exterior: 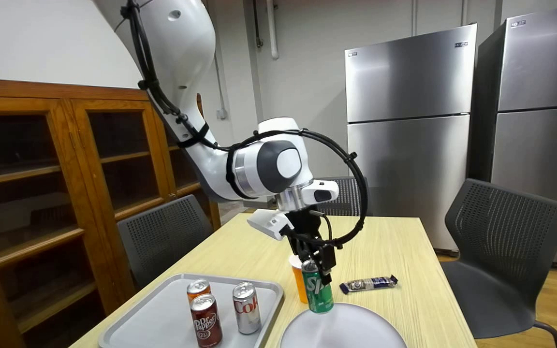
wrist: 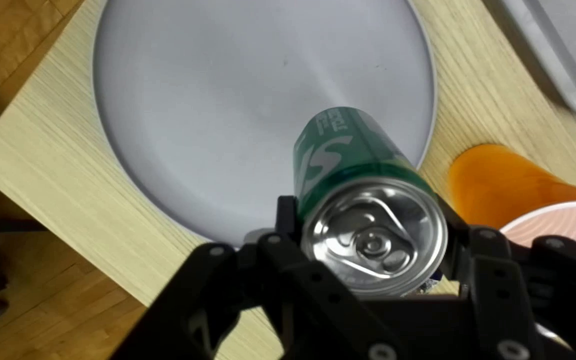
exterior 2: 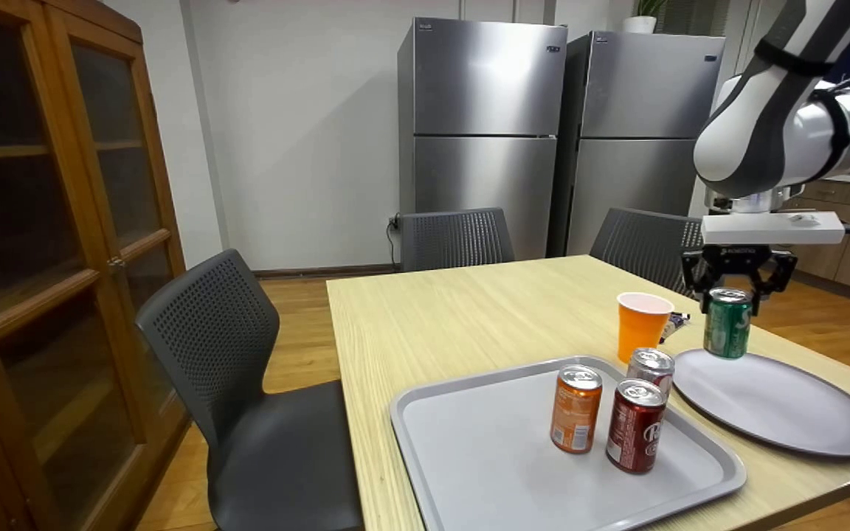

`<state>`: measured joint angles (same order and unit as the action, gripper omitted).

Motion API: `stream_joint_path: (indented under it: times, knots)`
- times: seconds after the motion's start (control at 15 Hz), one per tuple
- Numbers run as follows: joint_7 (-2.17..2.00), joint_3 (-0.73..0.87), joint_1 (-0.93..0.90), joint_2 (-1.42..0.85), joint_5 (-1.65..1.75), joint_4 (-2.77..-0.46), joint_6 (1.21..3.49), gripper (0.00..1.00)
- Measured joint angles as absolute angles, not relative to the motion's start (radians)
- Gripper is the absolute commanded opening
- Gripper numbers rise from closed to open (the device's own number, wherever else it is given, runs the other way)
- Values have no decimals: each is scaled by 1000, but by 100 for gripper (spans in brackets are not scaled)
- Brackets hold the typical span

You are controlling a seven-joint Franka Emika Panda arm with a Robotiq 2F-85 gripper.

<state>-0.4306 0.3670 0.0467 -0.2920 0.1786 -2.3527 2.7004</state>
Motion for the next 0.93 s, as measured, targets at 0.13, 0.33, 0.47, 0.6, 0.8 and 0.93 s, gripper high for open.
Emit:
stream_joint_path:
  times: [0.13, 0.33, 0.47, 0.6, 0.8, 0.93]
  knots:
    - [-431, 370, 61, -294, 177, -2353, 2698, 38]
    - [-432, 377, 81, -304, 175, -2349, 2698, 38]
    - [-433, 382, 90, -314, 173, -2342, 2699, 38]
    - [-433, 384, 99, -327, 165, -2333, 2699, 38]
    - [-433, 384, 110, -354, 138, -2309, 2699, 38]
    - [-431, 382, 116, -375, 112, -2289, 2699, 38]
